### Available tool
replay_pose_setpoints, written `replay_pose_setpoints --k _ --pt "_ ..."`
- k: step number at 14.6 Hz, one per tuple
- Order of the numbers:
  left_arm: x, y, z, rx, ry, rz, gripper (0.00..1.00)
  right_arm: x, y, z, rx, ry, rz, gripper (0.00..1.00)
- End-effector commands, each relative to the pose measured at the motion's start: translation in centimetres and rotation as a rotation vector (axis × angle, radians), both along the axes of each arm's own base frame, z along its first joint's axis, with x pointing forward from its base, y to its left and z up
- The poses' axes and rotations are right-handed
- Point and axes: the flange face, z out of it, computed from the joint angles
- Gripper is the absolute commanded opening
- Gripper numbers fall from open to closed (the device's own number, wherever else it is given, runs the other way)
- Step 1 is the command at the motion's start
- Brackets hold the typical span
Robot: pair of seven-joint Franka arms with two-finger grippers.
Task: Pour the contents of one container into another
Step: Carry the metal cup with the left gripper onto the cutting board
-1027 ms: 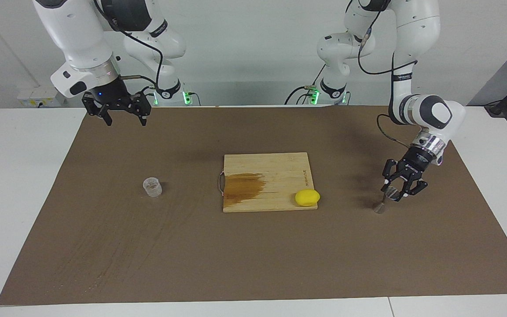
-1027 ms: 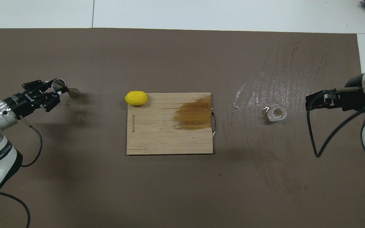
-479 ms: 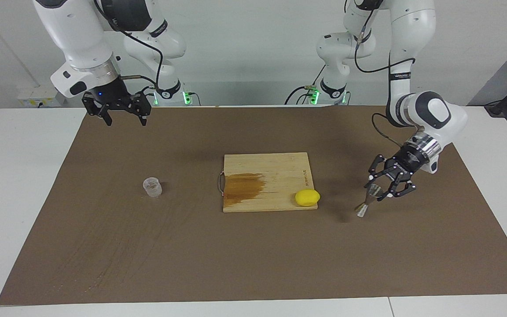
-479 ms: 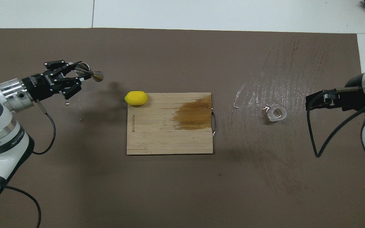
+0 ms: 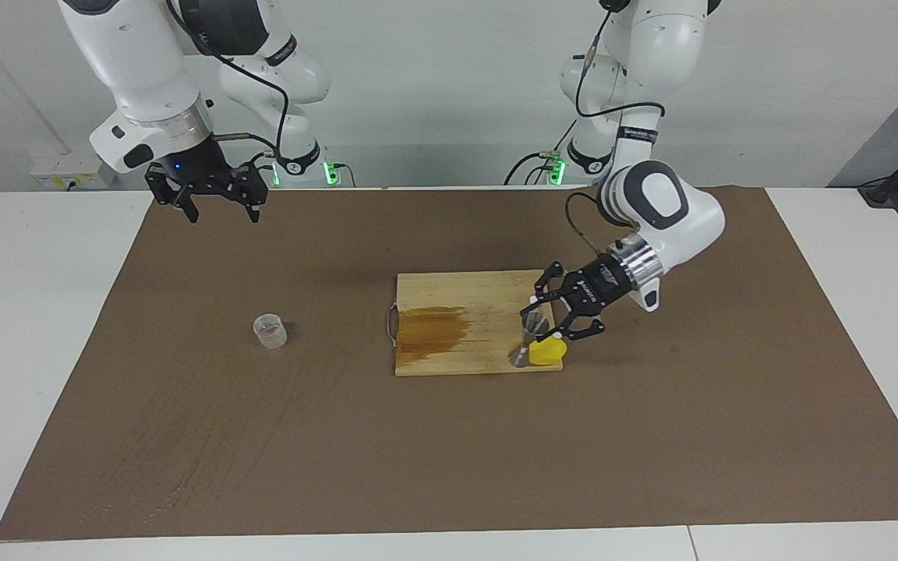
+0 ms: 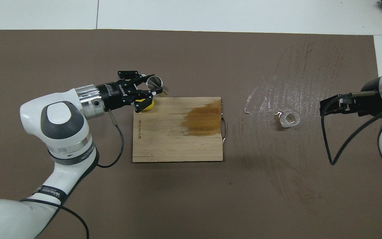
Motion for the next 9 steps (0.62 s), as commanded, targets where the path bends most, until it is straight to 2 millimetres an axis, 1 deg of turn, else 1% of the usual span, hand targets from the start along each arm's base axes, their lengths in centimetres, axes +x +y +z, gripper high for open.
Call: replay_pose_setpoints --k 1,3,4,6,9 --pt "-1.0 -4.8 -0.6 0.022 0.017 0.012 0.0 0.1 -0.3 0.3 0.027 0.012 -0.004 0.99" --pt "-2.5 -8.9 -1.0 0.065 0.007 0.001 0.0 0.1 -0.3 0.3 0.027 0.012 -0.004 1.0" --pt "-3.3 -10.4 -1.3 0.085 0.003 0.008 0.0 0.1 -0.3 0.3 0.027 0.012 -0.004 0.99" --pt "-4.4 -12.1 -1.9 0.113 0.002 0.0 0.0 0.1 -0.3 0.3 0.027 0.012 -0.004 0.99" --pt "-4.9 -12.8 -2.2 0.12 0.005 -0.01 0.0 0.1 -0.3 0.3 0.027 0.012 -0.004 0.99"
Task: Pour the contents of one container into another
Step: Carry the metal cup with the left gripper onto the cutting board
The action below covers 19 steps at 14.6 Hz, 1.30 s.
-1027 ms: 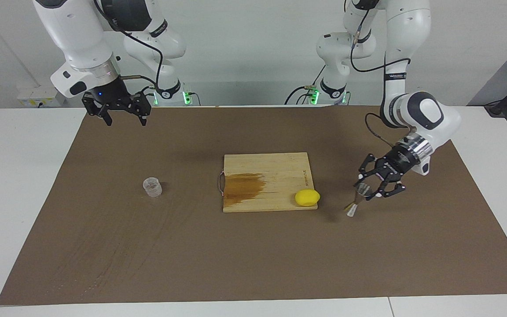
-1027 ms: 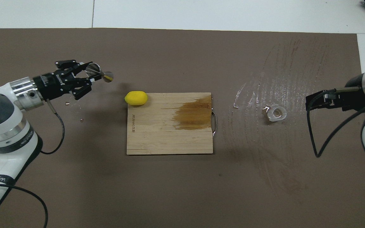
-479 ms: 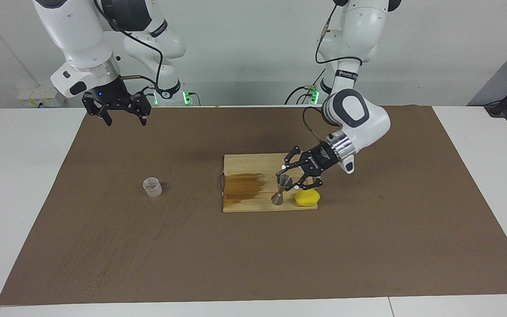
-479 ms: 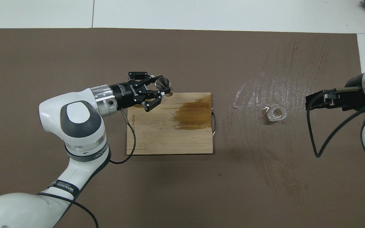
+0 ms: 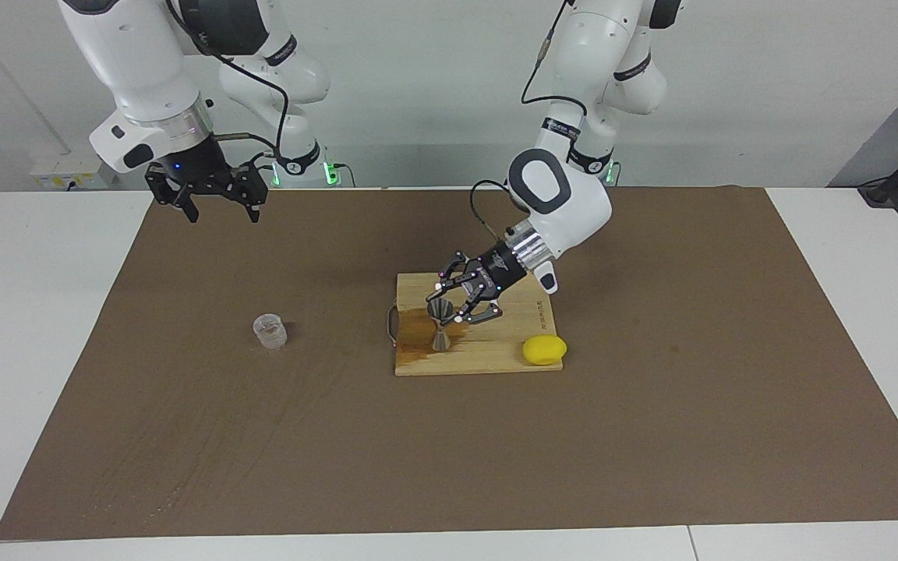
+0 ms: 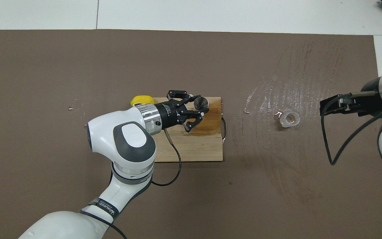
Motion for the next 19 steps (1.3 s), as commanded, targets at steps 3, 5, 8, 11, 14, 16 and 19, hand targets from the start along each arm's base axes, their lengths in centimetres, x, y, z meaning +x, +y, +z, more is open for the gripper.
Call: replay_pose_setpoints --k 3,5,8,11,14,16,19 --pt "0.1 -0.1 -0.6 0.004 0.015 0.02 0.0 0.1 -0.3 0.3 0.027 0.012 -0.004 0.99" --pt "0.1 0.1 -0.7 0.007 0.016 0.019 0.0 0.1 -0.3 0.3 0.027 0.012 -0.004 0.99" --pt "-0.2 0.1 -1.9 0.028 0.028 0.017 0.0 0.1 -0.3 0.3 0.027 0.012 -0.004 0.99" --pt "-0.3 0.3 -2.2 0.037 0.032 0.015 0.76 0.1 -0.3 0.3 0.027 0.012 -0.004 0.99" --pt "-0.2 0.2 -1.2 0.054 0.001 -0.016 1.0 0.1 -0.3 0.3 0.027 0.012 -0.004 0.99" --pt "0.2 0.9 2.6 0.05 -0.07 -0.046 1.0 0.1 -0.3 0.3 0.027 0.012 -0.004 0.99" --pt "1.4 4.7 7.7 0.059 -0.159 -0.15 1.0 0.1 -0.3 0.3 0.027 0.012 -0.004 0.99"
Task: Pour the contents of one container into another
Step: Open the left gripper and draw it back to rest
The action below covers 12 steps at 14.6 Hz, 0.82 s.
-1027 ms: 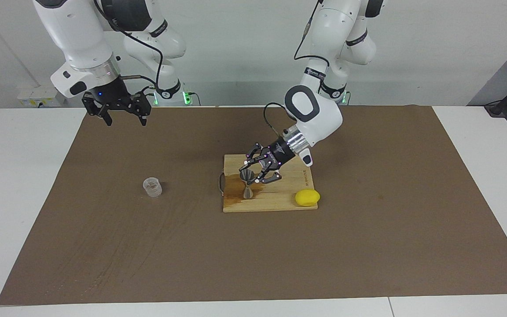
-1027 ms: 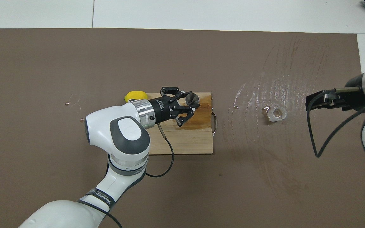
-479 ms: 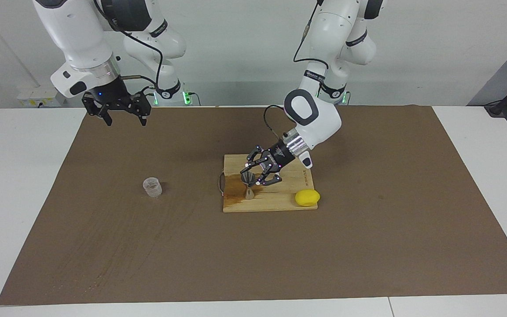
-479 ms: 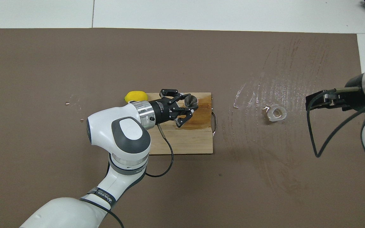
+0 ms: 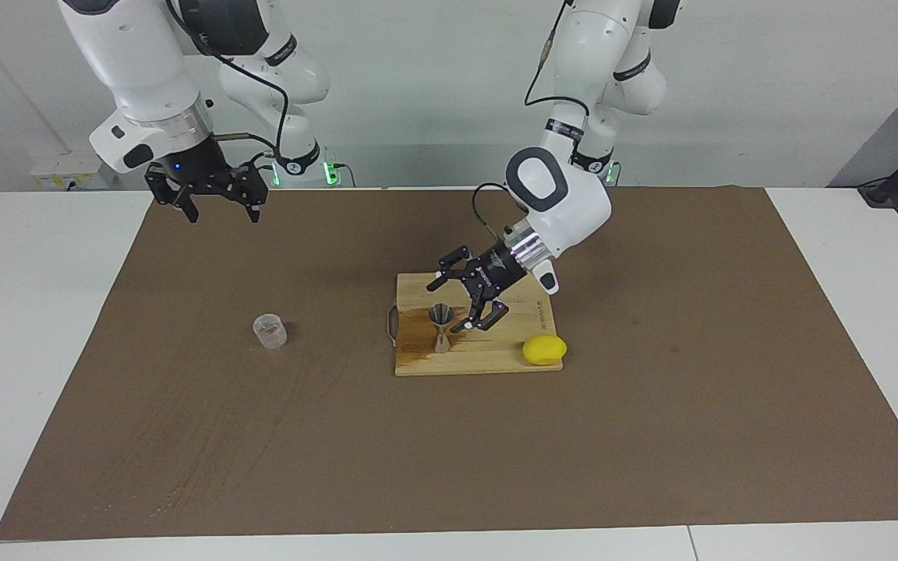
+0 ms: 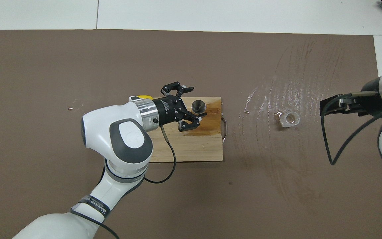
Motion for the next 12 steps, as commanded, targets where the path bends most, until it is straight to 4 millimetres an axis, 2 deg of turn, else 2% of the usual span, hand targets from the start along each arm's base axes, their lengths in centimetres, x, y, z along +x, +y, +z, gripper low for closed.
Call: replay_pose_setpoints --k 1,2,4,5,9,12 --pt "1.2 5.6 5.3 0.036 -0.081 -0.117 1.0 0.1 -0.3 0.3 0.027 0.012 -0.004 1.0" --pt "2.4 8.0 6.7 0.105 -0.13 -0.16 1.0 0.1 -0.3 0.3 0.027 0.012 -0.004 0.99" --pt "4.6 11.7 9.6 0.256 -0.231 -0.211 1.0 0.1 -0.3 0.3 0.027 0.012 -0.004 0.99" --pt "5.6 13.3 10.5 0.339 -0.274 -0.226 1.0 0.1 -0.3 0.3 0.027 0.012 -0.004 0.99" --pt "8.6 18.1 13.4 0.69 -0.441 -0.282 1.0 0.1 -0.3 0.3 0.027 0.012 -0.004 0.99" --pt "9.9 21.2 15.9 0.941 -0.563 -0.301 1.0 0.1 -0.3 0.3 0.027 0.012 -0.004 0.99"
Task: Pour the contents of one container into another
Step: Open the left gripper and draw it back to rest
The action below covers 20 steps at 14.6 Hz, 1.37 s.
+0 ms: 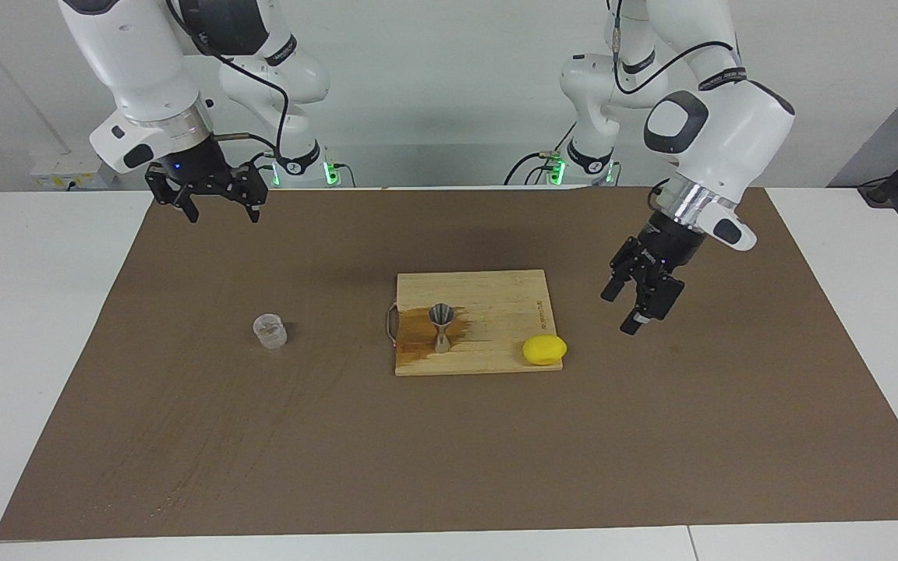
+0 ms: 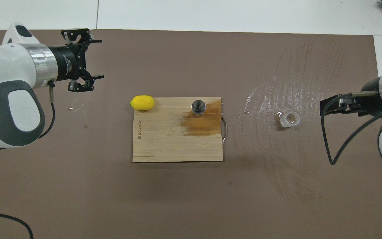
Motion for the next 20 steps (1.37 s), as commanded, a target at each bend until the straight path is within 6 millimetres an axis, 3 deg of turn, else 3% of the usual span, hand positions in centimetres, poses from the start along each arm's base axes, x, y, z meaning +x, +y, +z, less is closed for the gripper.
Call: replay_pose_setpoints --k 1,4,10,15,18,20 --pt "1.3 2.3 1.8 0.185 -0.093 -0.026 1.0 0.1 -0.3 0.3 0.027 0.012 -0.004 0.99" --pt "1.3 5.2 1.9 0.399 -0.093 -0.115 1.0 0.1 -0.3 0.3 0.027 0.012 -0.004 0.99" --pt "-1.0 8.9 2.9 0.66 -0.001 -0.746 1.0 0.1 -0.3 0.3 0.027 0.012 -0.004 0.99" --pt "-3.8 9.4 4.4 0.709 0.066 -1.264 1.0 0.1 -0.3 0.3 0.027 0.012 -0.004 0.99" --pt "-5.6 10.2 5.2 0.667 0.127 -1.364 1.0 0.1 -0.3 0.3 0.027 0.012 -0.004 1.0" --pt "-6.3 9.8 7.4 0.657 0.134 -1.413 1.0 0.1 -0.3 0.3 0.027 0.012 -0.001 0.99"
